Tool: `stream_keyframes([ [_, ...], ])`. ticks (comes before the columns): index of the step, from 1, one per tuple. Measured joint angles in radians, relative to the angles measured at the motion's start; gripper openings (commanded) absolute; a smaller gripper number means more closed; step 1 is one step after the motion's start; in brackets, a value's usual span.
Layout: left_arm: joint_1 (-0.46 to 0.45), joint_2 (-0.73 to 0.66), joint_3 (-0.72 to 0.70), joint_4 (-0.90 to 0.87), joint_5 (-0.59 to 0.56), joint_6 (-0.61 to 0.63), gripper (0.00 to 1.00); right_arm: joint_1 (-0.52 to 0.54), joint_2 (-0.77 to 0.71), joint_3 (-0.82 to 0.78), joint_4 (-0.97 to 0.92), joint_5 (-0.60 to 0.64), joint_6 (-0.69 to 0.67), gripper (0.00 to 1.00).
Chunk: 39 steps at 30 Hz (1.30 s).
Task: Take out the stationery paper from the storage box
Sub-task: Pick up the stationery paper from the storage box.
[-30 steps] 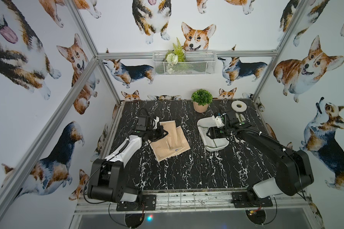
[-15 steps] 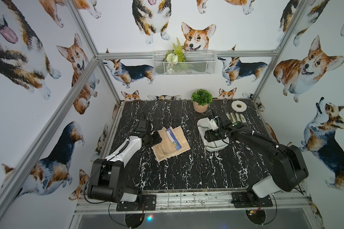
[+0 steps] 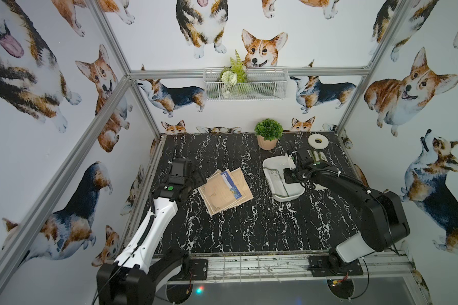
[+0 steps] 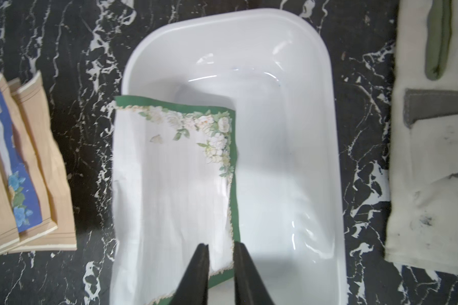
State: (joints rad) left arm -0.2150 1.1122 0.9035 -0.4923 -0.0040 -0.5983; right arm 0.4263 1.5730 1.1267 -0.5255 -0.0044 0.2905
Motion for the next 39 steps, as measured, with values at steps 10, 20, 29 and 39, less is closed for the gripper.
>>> stream_keyframes([
  [10,-0.277,0.272,0.094,0.229,0.209,-0.084,0.70,-0.006,0.223,0.126,-0.012,0.030,0.002,0.00],
  [20,-0.385,0.545,0.245,0.393,0.304,-0.167,0.72,-0.007,0.305,0.157,-0.039,0.161,-0.001,0.00],
  [29,-0.448,0.727,0.367,0.427,0.338,-0.195,0.71,-0.008,0.330,0.146,-0.033,0.127,0.005,0.00],
  [39,-0.466,0.815,0.409,0.428,0.357,-0.198,0.69,-0.008,0.330,0.107,0.014,0.027,0.038,0.00],
])
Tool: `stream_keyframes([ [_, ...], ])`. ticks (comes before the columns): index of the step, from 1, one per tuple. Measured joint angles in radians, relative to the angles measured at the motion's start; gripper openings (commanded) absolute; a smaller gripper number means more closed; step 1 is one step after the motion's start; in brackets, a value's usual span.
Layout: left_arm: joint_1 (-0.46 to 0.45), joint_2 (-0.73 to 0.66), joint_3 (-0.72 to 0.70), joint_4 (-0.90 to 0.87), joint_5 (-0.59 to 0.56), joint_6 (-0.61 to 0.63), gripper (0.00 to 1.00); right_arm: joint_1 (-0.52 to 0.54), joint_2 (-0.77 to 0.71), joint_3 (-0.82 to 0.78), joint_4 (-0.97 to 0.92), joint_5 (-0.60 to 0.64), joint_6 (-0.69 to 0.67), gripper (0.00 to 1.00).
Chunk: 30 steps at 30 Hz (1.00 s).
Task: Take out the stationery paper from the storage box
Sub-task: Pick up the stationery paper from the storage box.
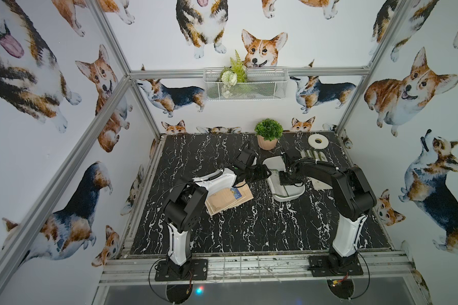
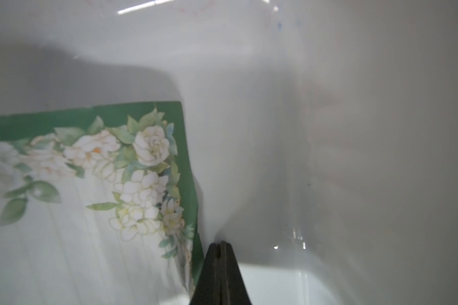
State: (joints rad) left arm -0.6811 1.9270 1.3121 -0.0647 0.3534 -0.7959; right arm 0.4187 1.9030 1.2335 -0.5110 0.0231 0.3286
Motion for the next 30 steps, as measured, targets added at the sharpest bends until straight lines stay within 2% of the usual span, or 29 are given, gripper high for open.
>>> stream_keyframes([
  [10,-0.002,0.040,0.010,0.000,0.014,0.000,0.67,0.000,-0.056,-0.038,0.066,-0.124,0.014,0.00],
  [19,-0.002,0.062,0.019,0.004,0.022,-0.001,0.42,0.000,-0.060,-0.041,0.089,-0.180,0.014,0.00],
  [23,-0.003,0.076,0.021,0.014,0.034,-0.008,0.29,0.000,-0.062,-0.043,0.089,-0.189,0.013,0.00],
  [25,-0.003,0.077,0.023,0.018,0.037,-0.011,0.19,0.000,-0.064,-0.043,0.089,-0.191,0.013,0.00],
  [30,-0.003,0.076,0.023,0.029,0.044,-0.012,0.17,0.000,-0.064,-0.045,0.089,-0.192,0.013,0.00],
])
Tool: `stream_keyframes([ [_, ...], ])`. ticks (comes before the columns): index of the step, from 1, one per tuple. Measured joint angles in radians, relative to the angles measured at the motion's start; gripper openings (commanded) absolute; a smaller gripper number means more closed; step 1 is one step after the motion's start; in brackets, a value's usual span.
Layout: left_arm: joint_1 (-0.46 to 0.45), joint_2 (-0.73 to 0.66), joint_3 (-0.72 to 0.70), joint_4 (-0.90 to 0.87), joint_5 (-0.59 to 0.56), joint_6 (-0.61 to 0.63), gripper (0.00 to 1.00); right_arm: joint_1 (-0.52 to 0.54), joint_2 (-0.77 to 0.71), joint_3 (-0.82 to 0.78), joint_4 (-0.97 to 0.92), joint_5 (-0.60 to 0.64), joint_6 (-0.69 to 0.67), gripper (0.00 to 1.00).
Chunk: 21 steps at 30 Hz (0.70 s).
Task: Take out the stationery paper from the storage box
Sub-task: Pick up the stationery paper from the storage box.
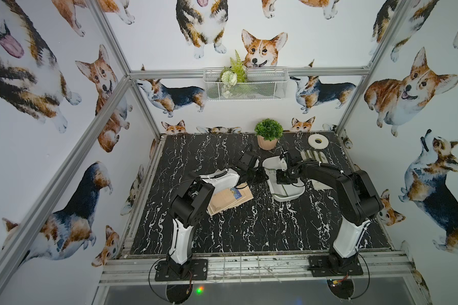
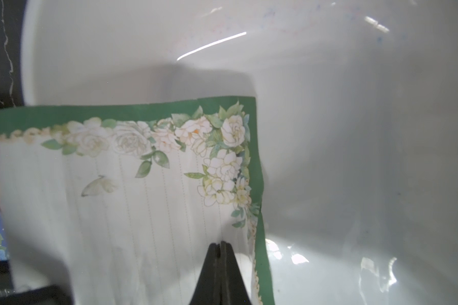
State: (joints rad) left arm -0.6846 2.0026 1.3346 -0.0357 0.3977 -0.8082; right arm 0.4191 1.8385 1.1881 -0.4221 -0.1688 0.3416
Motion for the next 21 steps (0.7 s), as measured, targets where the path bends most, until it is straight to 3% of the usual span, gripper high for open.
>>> stream_keyframes([
  [3,0.000,-0.006,0.000,-0.001,0.000,0.000,0.13,0.000,0.001,-0.001,0.000,-0.005,0.000,0.00],
  [6,0.000,-0.013,-0.001,-0.001,-0.001,0.000,0.01,0.000,0.001,-0.002,0.000,-0.012,0.000,0.00],
  [10,0.000,-0.019,-0.001,-0.004,0.000,0.000,0.00,0.000,-0.006,-0.008,0.000,-0.010,0.000,0.00],
  [15,0.000,-0.075,-0.006,-0.009,0.006,0.002,0.00,0.000,-0.071,-0.032,0.001,0.018,-0.001,0.34],
  [21,0.006,-0.203,-0.050,0.038,0.049,0.025,0.00,0.000,-0.238,-0.076,0.011,0.070,0.000,0.53],
])
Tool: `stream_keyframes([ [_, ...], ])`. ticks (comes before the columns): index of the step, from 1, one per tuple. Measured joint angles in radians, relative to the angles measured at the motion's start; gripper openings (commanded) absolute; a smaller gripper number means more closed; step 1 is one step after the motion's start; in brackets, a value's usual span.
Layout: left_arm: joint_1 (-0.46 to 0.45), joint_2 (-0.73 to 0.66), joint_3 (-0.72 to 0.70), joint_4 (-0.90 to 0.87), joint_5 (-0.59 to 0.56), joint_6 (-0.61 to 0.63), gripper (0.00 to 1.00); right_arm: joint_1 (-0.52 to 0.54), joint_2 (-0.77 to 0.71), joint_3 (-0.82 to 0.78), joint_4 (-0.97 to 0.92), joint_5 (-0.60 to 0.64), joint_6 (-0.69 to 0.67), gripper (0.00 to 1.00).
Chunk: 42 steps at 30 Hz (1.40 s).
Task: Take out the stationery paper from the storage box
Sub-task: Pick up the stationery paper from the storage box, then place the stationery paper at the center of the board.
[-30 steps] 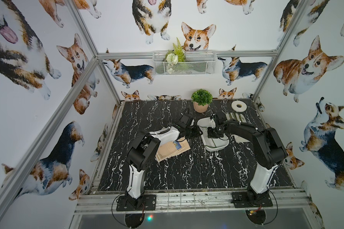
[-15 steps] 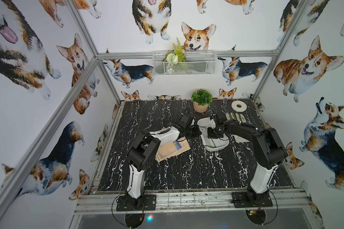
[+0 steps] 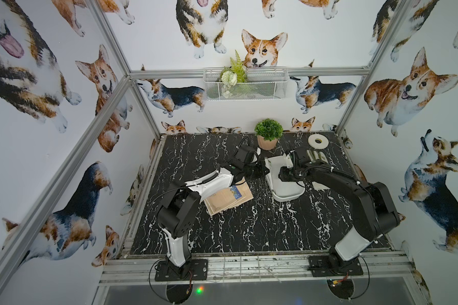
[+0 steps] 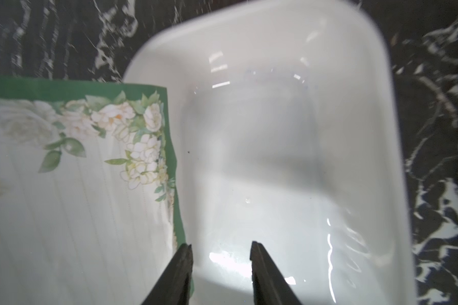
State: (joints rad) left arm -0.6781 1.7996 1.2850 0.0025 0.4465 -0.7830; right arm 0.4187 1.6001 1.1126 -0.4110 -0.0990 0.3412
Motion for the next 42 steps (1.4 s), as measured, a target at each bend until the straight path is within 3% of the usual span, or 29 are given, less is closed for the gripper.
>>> stream_keyframes([
  [4,0.049,-0.089,-0.093,0.145,0.124,-0.008,0.00,-0.010,-0.163,-0.057,0.035,-0.019,0.018,0.75],
  [8,0.144,-0.132,-0.241,0.430,0.304,-0.149,0.00,-0.161,-0.351,-0.267,0.304,-0.309,0.145,0.94],
  [12,0.213,-0.163,-0.346,0.789,0.453,-0.374,0.00,-0.297,-0.347,-0.459,0.812,-0.618,0.483,0.95],
  [16,0.233,-0.180,-0.375,1.114,0.536,-0.548,0.00,-0.294,-0.188,-0.439,1.358,-0.834,0.833,0.95],
  [19,0.232,-0.195,-0.381,1.224,0.568,-0.604,0.00,-0.249,-0.109,-0.410,1.558,-0.922,0.949,0.95],
  [25,0.233,-0.227,-0.383,1.262,0.579,-0.619,0.00,-0.163,-0.060,-0.385,1.692,-0.982,1.012,0.95],
  [33,0.233,-0.246,-0.382,1.223,0.580,-0.599,0.00,-0.095,-0.044,-0.322,1.730,-1.001,1.044,0.83],
  [40,0.236,-0.262,-0.382,1.192,0.589,-0.586,0.00,-0.096,-0.040,-0.320,1.737,-1.000,1.048,0.53],
  [42,0.238,-0.271,-0.383,1.172,0.591,-0.571,0.00,-0.096,-0.043,-0.319,1.737,-1.000,1.048,0.39],
])
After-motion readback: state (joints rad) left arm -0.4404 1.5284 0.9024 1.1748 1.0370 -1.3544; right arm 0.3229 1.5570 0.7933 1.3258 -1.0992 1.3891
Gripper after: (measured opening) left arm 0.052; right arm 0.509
